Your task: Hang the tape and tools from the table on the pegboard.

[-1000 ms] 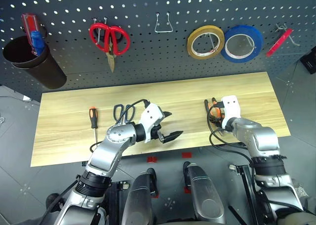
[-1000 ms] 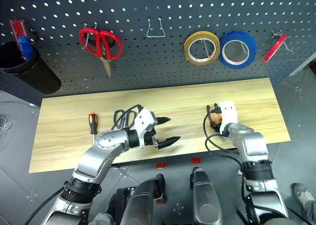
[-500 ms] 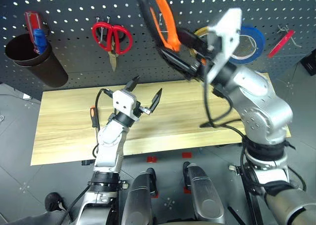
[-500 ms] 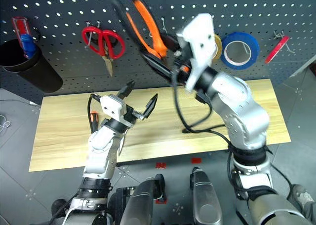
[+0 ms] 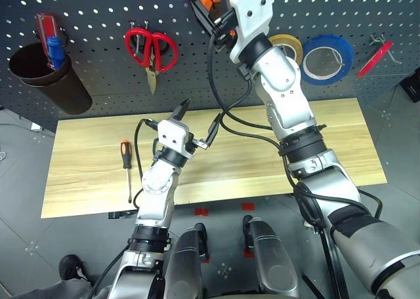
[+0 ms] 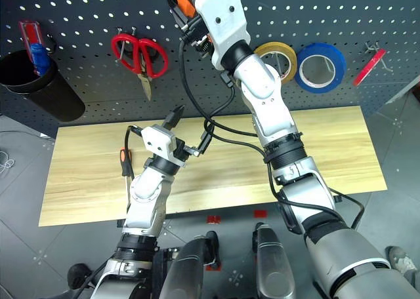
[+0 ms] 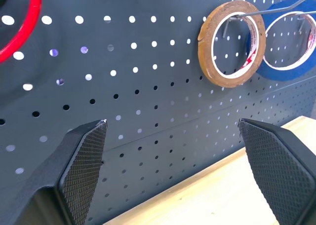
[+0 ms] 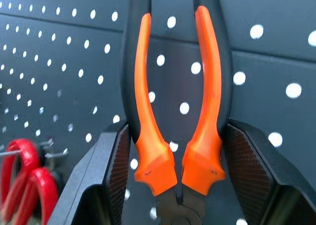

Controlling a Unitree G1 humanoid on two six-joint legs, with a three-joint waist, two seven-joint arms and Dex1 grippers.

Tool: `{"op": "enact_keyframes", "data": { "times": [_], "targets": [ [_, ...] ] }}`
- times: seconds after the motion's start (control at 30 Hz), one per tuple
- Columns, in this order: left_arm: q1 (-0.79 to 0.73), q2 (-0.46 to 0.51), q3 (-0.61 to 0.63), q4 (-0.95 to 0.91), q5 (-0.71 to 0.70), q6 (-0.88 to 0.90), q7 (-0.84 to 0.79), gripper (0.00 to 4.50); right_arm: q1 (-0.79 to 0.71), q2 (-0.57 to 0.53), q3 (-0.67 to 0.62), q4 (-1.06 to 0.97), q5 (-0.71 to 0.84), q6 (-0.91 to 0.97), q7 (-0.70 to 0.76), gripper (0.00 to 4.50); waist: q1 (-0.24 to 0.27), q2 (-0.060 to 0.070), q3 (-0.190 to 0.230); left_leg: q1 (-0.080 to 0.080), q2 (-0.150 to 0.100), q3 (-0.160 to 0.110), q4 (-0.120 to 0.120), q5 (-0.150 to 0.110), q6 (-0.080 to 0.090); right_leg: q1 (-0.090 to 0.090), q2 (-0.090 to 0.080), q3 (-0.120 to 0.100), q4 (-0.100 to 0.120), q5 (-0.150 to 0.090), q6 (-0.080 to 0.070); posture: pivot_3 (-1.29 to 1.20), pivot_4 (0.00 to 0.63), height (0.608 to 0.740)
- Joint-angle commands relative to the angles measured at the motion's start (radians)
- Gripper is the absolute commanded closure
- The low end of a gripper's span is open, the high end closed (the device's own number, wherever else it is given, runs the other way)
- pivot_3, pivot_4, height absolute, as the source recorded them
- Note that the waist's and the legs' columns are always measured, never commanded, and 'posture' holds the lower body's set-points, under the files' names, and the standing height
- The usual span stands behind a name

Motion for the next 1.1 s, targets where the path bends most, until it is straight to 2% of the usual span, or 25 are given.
{"op": "enact_keyframes", "data": {
  "times": [0.03,0.27,0.53,0.8,0.87,1.0,1.1],
  "targets": [
    [0.015,-0.003,-0.011,-0.058,0.006,-0.004,0.016,0.00,-0.065,0.004,-0.050,0.061,-0.003,-0.085,-0.051,1.98,0.003,0.000,0.000,0.000,0.000,0.000,0.000,0.000,0.000,0.000,0.000,0.000,0.000,0.000,0.000,-0.15,0.416,0.740],
    [0.025,0.021,0.001,-0.077,0.010,0.026,0.035,0.00,-0.040,0.026,-0.066,0.125,0.035,-0.053,-0.032,1.98,0.008,0.000,0.000,0.001,0.000,0.000,0.001,0.001,0.000,0.000,0.000,0.000,0.002,0.000,-0.001,-0.13,0.415,0.740],
    [0.046,0.038,0.000,-0.104,0.013,0.063,0.052,0.00,0.066,0.050,-0.059,0.047,0.031,0.029,-0.025,1.98,0.025,0.000,0.000,0.003,0.000,0.000,0.001,0.001,0.000,0.002,0.000,0.001,0.003,0.001,-0.001,-0.12,0.422,0.740],
    [0.034,0.043,0.001,-0.100,0.015,0.080,0.054,0.00,0.103,0.055,-0.059,-0.005,0.027,0.077,-0.034,1.98,0.022,0.000,0.000,0.003,0.001,0.002,0.001,0.002,0.000,0.001,0.000,0.002,0.003,0.002,-0.002,-0.13,0.421,0.740],
    [0.029,0.044,0.003,-0.096,0.014,0.086,0.053,0.00,0.109,0.054,-0.067,-0.026,0.024,0.094,-0.056,1.25,0.023,0.000,0.000,0.003,0.001,0.002,0.001,0.002,0.000,0.001,0.000,0.002,0.003,0.002,-0.002,-0.14,0.421,0.740],
    [0.015,0.046,0.010,-0.082,0.019,0.104,0.066,0.00,0.106,0.042,-0.069,-0.083,0.017,0.119,-0.062,0.11,0.025,0.000,0.000,0.003,0.001,0.002,0.001,0.002,0.000,0.001,0.000,0.002,0.003,0.002,-0.002,-0.14,0.421,0.740],
    [0.013,0.050,0.016,-0.093,0.010,0.174,0.080,0.00,0.120,0.033,-0.074,-0.193,0.020,0.168,-0.060,0.02,0.026,0.000,0.000,0.003,0.001,0.002,0.001,0.002,0.001,0.001,0.000,0.002,0.003,0.003,-0.002,-0.14,0.421,0.740]
  ]
}}
